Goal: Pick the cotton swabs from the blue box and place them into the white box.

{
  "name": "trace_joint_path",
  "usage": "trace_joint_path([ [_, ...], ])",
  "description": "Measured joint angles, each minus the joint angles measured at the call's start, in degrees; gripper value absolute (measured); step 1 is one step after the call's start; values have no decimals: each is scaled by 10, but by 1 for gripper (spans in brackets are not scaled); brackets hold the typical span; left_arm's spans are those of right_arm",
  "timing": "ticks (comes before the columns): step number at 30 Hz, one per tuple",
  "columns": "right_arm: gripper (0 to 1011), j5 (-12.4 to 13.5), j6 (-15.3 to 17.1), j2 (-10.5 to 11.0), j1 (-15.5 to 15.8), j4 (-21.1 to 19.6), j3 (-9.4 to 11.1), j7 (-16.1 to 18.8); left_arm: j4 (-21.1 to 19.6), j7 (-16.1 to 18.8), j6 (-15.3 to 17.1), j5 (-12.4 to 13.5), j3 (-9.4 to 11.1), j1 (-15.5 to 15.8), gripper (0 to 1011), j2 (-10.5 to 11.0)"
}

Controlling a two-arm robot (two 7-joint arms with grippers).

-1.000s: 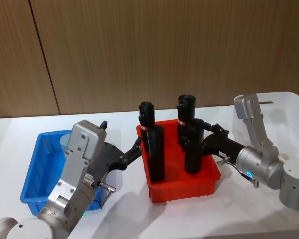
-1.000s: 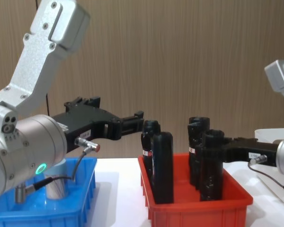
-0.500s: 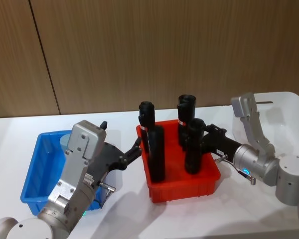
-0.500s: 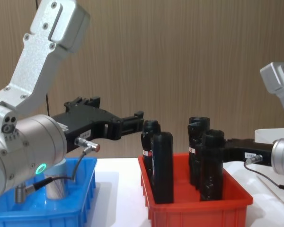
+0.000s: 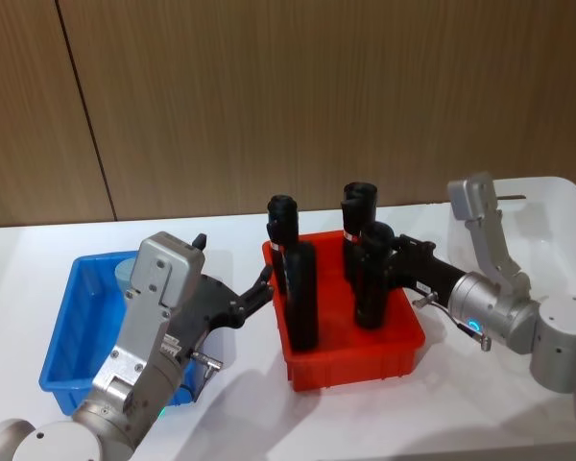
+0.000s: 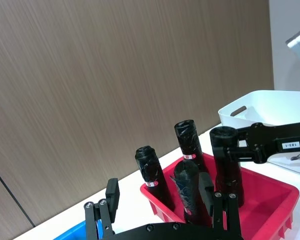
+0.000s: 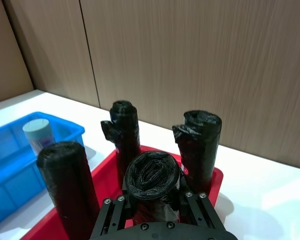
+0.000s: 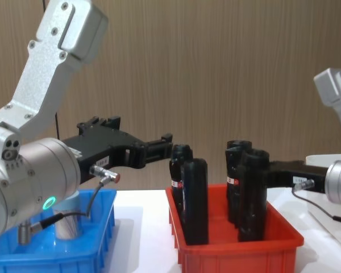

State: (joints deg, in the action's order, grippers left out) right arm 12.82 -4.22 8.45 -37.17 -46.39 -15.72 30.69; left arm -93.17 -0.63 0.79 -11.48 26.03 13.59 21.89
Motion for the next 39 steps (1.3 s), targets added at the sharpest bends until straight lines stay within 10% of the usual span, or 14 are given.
trace_joint_path([
  [26, 378, 68, 58, 62, 110, -290, 41, -65, 0, 0, 0, 0, 0, 0, 1004, 0],
  [39, 378, 69, 75, 94, 138, -363, 70, -137, 0, 0, 0, 0, 0, 0, 1004, 0],
])
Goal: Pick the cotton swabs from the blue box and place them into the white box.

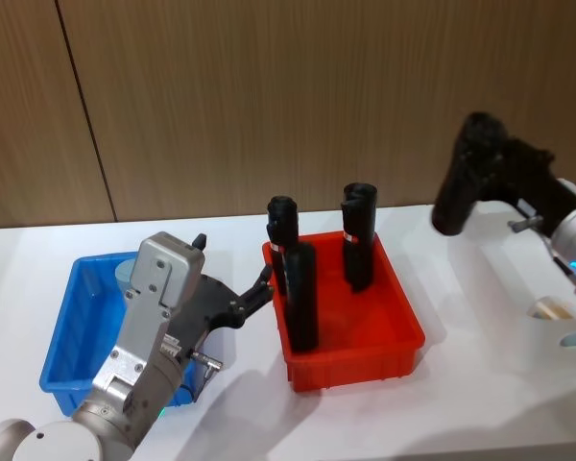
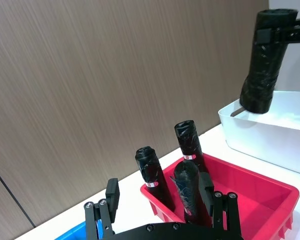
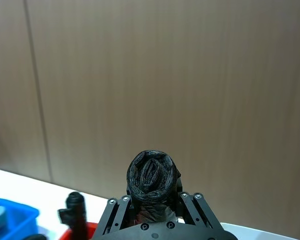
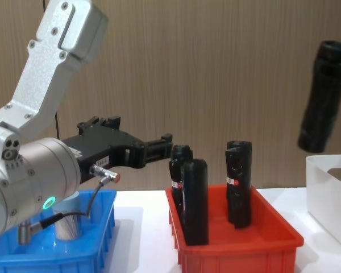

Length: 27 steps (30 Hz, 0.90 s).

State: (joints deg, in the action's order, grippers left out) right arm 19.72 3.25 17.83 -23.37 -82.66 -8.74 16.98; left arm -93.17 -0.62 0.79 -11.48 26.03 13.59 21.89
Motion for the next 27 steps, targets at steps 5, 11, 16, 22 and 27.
trace_joint_path([
  [5, 378, -8, 9, 11, 5, -9, 11, -30, 0, 0, 0, 0, 0, 0, 1004, 0],
  [11, 378, -18, 21, 21, 6, -3, 22, -55, 0, 0, 0, 0, 0, 0, 1004, 0],
  [16, 378, -21, 27, 26, 5, 12, 28, -65, 0, 0, 0, 0, 0, 0, 1004, 0],
  [22, 378, -23, 32, 30, 2, 32, 33, -68, 0, 0, 0, 0, 0, 0, 1004, 0],
  [27, 378, -23, 36, 32, -2, 47, 35, -65, 0, 0, 0, 0, 0, 0, 1004, 0],
])
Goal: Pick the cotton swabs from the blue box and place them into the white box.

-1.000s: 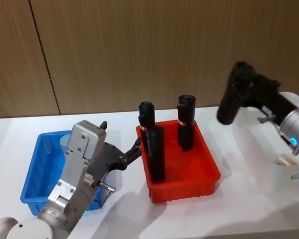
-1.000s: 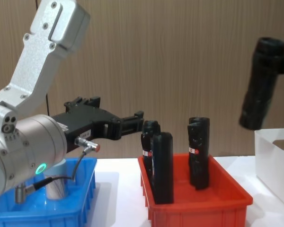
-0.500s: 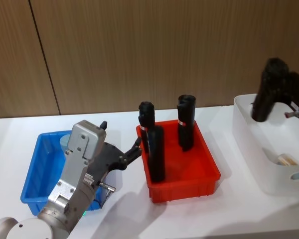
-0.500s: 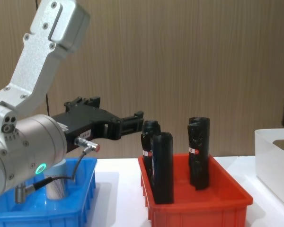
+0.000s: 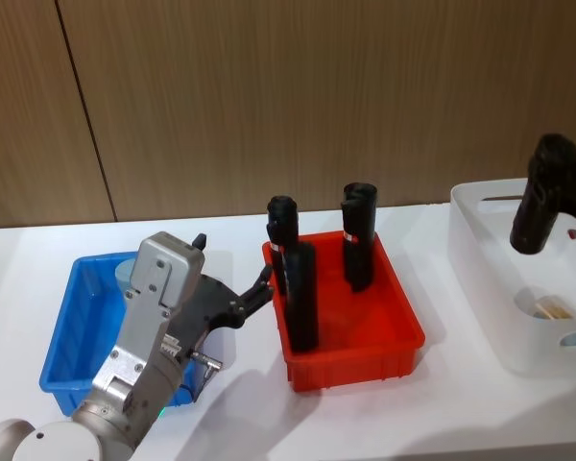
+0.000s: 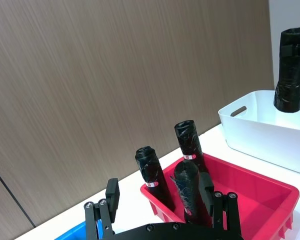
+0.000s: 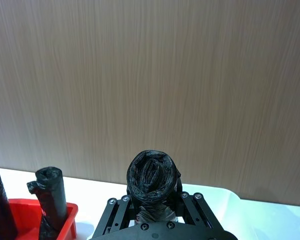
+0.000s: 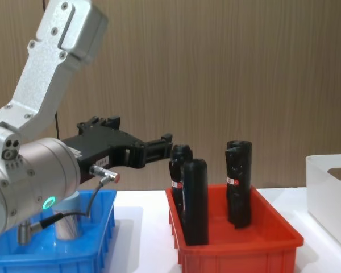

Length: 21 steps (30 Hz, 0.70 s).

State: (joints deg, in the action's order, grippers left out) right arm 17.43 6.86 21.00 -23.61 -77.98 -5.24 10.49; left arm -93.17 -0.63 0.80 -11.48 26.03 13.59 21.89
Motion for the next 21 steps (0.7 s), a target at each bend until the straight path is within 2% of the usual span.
trace_joint_path([
  [21, 390, 3, 13, -2, -14, 41, -1, 21, 0, 0, 0, 0, 0, 0, 1004, 0],
])
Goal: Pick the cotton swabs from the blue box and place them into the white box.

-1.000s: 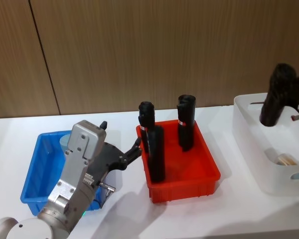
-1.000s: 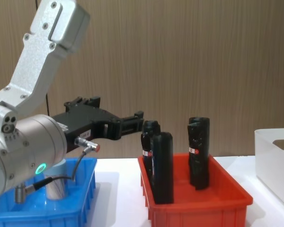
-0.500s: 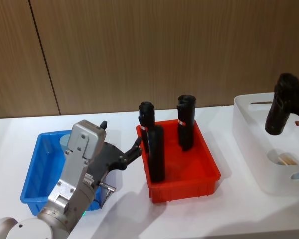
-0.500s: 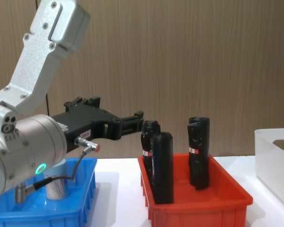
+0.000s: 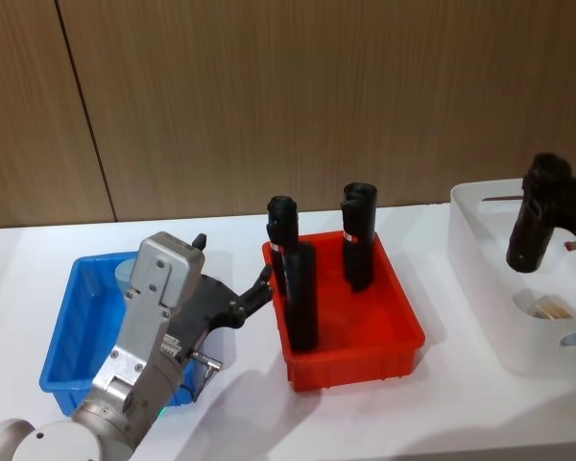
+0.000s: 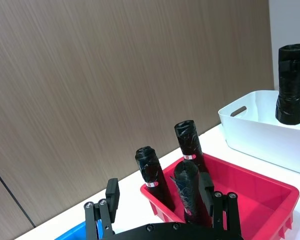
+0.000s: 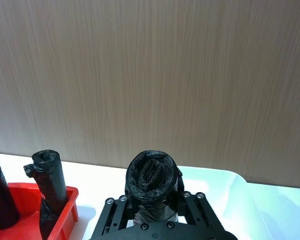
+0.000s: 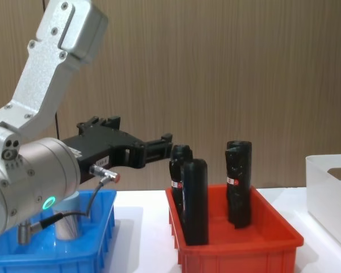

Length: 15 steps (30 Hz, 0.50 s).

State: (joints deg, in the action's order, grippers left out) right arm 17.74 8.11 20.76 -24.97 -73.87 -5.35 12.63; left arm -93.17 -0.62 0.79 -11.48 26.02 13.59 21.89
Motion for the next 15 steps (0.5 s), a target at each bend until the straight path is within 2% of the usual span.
trace_joint_path([
  [1, 399, 0, 0, 0, 0, 1, 0, 0, 0, 0, 0, 0, 0, 0, 1004, 0],
  [7, 606, 0, 1, -1, -2, 7, -1, 4, 0, 0, 0, 0, 0, 0, 1004, 0],
  [8, 606, 0, 1, -1, -2, 8, -1, 4, 0, 0, 0, 0, 0, 0, 1004, 0],
  [11, 741, 0, 0, -1, -3, 10, -1, 5, 0, 0, 0, 0, 0, 0, 1004, 0],
  [14, 800, 0, -1, -1, -3, 10, -1, 6, 0, 0, 0, 0, 0, 0, 1004, 0],
  [15, 851, 0, -2, -1, -3, 10, -1, 6, 0, 0, 0, 0, 0, 0, 1004, 0],
])
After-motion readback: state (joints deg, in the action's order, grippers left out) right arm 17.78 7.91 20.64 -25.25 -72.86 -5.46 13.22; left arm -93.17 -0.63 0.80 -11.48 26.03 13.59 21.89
